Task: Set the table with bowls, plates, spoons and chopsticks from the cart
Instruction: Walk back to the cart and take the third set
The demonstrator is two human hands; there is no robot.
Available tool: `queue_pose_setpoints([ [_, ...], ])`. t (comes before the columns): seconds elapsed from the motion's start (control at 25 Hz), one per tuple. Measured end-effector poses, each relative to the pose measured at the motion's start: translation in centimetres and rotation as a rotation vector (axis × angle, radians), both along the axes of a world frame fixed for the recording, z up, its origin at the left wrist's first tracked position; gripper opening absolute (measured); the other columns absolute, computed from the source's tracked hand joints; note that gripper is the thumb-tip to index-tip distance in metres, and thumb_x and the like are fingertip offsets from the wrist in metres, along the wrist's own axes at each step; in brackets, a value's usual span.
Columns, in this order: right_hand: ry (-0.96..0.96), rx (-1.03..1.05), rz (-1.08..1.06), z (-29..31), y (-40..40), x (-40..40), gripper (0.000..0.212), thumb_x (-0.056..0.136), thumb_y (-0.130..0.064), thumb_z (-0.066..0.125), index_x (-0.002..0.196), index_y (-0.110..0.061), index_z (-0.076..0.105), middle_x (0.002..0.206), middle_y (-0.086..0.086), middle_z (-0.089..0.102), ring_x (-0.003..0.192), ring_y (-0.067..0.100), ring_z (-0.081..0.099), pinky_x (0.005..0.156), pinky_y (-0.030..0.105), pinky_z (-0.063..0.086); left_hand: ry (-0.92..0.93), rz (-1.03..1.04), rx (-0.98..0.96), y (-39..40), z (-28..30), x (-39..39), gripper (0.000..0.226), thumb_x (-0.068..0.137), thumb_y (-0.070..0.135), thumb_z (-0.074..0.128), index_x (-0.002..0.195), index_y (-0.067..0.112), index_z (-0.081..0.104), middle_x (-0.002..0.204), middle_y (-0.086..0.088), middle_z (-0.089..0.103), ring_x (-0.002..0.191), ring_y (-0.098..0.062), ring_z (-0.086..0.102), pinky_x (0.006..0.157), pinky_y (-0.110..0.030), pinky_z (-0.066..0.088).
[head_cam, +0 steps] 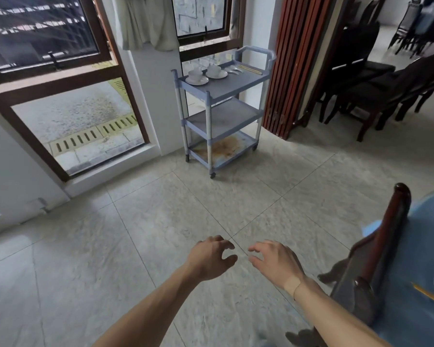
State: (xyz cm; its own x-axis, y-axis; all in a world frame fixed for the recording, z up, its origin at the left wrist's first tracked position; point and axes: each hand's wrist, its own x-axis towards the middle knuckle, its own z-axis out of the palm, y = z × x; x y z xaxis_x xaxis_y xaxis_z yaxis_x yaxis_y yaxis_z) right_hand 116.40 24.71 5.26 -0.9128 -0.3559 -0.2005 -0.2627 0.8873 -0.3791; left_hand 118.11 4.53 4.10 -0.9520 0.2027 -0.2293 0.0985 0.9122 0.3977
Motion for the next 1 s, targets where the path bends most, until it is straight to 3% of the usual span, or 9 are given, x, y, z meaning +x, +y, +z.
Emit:
queue_pose_setpoints([
  [1.0, 0.006, -0.008, -0.085, -1.4, 1.2, -49.0, 0.032, 0.095, -0.042, 0.051, 0.121, -0.029, 0.065, 0.123, -0.010, 0.066, 0.106, 0.012, 0.063, 0.087, 0.025, 0.048, -0.021, -0.076, -0.003, 1.4, -1.4, -51.1, 0.041, 0.095, 0.046, 0.051, 0.130, 0.027, 0.061, 0.132, 0.004, 0.061, 0.116, -0.019, 0.060, 0.095, -0.033, 0.049],
])
